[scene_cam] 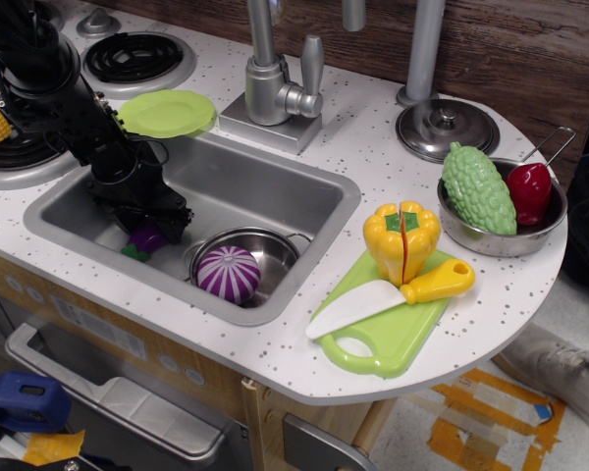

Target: Put eggplant on plate

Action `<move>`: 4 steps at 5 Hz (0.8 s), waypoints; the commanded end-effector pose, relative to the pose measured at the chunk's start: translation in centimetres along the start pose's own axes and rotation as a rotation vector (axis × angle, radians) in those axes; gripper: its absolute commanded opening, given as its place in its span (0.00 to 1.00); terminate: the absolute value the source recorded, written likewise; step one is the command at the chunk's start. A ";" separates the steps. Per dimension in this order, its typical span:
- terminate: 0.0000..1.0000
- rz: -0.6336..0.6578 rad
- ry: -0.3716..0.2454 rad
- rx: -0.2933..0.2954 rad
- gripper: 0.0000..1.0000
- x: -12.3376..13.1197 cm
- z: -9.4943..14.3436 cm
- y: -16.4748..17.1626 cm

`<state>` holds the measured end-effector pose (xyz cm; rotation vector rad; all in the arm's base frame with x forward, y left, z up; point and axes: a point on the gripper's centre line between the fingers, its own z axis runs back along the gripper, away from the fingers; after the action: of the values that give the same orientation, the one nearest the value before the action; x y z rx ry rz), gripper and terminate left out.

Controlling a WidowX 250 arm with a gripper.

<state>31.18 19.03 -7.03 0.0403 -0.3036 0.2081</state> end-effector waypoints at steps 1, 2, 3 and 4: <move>0.00 -0.012 0.008 0.062 0.00 0.5 1.9 -0.7; 0.00 -0.064 0.010 0.180 0.00 1.7 4.6 -1.1; 0.00 -0.102 0.009 0.207 0.00 2.9 6.1 -0.5; 0.00 -0.129 -0.018 0.231 0.00 4.3 7.9 0.8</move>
<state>32.17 20.12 0.33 0.2955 -0.2528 0.0862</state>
